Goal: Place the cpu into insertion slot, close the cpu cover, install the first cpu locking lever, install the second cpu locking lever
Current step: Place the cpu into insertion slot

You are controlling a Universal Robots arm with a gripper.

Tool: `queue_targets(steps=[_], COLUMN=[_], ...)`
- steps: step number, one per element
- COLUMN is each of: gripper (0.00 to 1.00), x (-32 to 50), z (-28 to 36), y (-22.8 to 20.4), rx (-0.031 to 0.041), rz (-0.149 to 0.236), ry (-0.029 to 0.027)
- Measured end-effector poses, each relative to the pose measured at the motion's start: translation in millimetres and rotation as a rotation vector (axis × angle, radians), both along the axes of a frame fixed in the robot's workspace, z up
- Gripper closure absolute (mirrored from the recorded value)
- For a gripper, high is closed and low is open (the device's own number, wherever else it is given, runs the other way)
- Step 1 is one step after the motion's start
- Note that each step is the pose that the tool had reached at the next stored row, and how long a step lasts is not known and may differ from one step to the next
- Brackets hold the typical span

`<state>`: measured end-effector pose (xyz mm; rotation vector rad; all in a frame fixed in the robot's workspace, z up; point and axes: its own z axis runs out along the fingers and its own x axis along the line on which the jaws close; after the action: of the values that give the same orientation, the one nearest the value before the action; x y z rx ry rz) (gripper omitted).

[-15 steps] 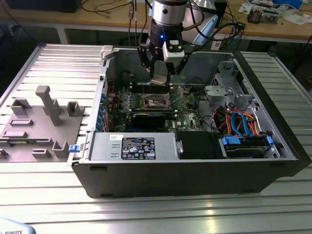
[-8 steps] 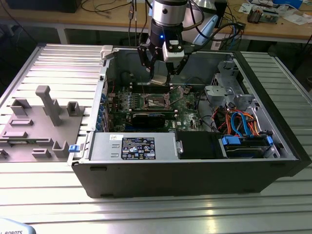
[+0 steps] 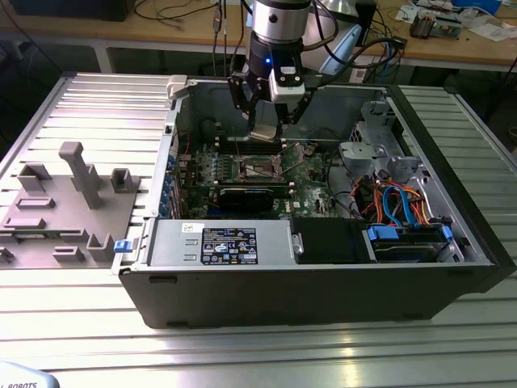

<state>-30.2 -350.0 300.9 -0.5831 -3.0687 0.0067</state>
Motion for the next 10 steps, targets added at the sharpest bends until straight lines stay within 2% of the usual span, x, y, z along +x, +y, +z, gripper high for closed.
queue_targets(steps=[10], gripper=[0.46], x=[0.0], z=[0.0], y=[0.0], rx=[0.0], rz=[-0.004], ry=[0.0])
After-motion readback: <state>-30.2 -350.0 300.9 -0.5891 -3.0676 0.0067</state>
